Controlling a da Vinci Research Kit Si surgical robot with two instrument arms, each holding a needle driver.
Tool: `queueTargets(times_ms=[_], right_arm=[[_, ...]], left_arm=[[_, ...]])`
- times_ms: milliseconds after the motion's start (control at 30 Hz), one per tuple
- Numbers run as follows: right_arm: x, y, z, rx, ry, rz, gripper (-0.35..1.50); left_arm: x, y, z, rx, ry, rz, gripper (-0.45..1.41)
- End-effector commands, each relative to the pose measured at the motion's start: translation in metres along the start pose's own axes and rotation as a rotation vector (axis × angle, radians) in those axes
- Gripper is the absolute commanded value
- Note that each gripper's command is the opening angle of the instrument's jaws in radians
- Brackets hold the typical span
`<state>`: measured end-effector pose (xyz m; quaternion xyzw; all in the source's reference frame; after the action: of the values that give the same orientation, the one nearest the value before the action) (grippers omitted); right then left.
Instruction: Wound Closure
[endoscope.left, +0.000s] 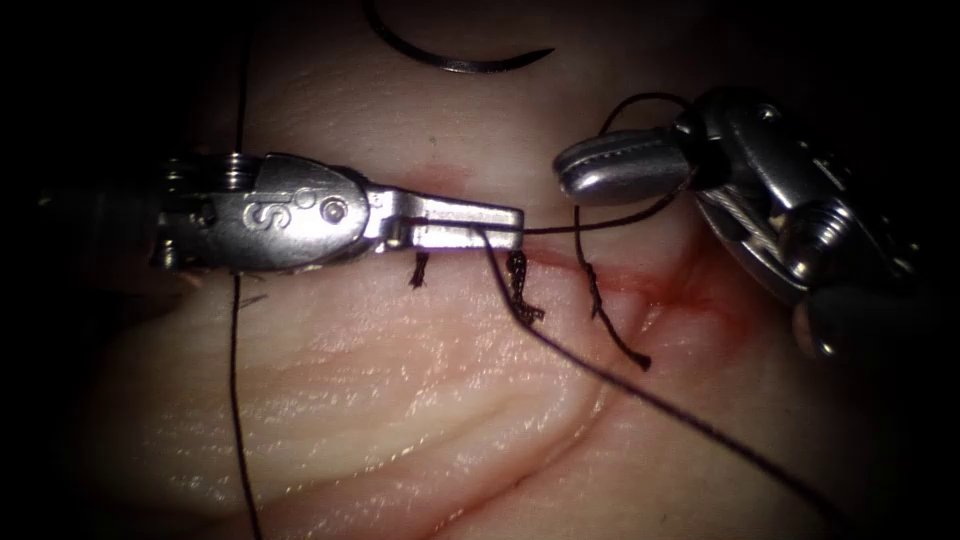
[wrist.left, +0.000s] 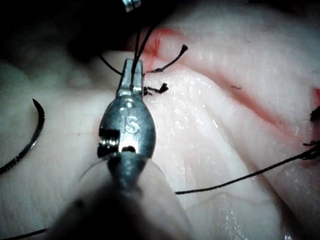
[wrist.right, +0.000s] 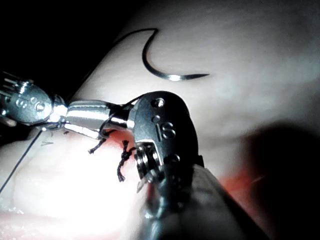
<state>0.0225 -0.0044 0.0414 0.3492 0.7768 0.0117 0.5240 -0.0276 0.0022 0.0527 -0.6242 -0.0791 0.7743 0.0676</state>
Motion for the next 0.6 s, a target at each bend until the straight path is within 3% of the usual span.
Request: queueTargets(times_ms=[33, 267, 500, 567, 600], right_arm=[[-0.0003, 0.0003, -0.0002, 0.033, -0.057, -0.022, -0.35], [-0.0016, -0.0019, 0.0005, 0.208, -0.438, -0.136, -0.35], [-0.0028, -0.0037, 0.0018, 0.268, -0.547, -0.19, -0.35], [-0.0031, -0.0041, 0.0023, 0.266, -0.587, -0.212, -0.06], [-0.0032, -0.0043, 0.0025, 0.258, -0.614, -0.225, 0.21]], left_arm=[[-0.0003, -0.0005, 0.0007, -0.003, 0.004, 0.0, -0.45], [0.0003, -0.0017, 0.0011, -0.004, 0.019, -0.013, -0.45], [0.0007, -0.0023, 0.0022, -0.007, 0.026, -0.019, -0.45], [0.0008, -0.0024, 0.0026, -0.008, 0.028, -0.021, -0.45], [0.0008, -0.0024, 0.0027, -0.009, 0.029, -0.021, -0.45]])
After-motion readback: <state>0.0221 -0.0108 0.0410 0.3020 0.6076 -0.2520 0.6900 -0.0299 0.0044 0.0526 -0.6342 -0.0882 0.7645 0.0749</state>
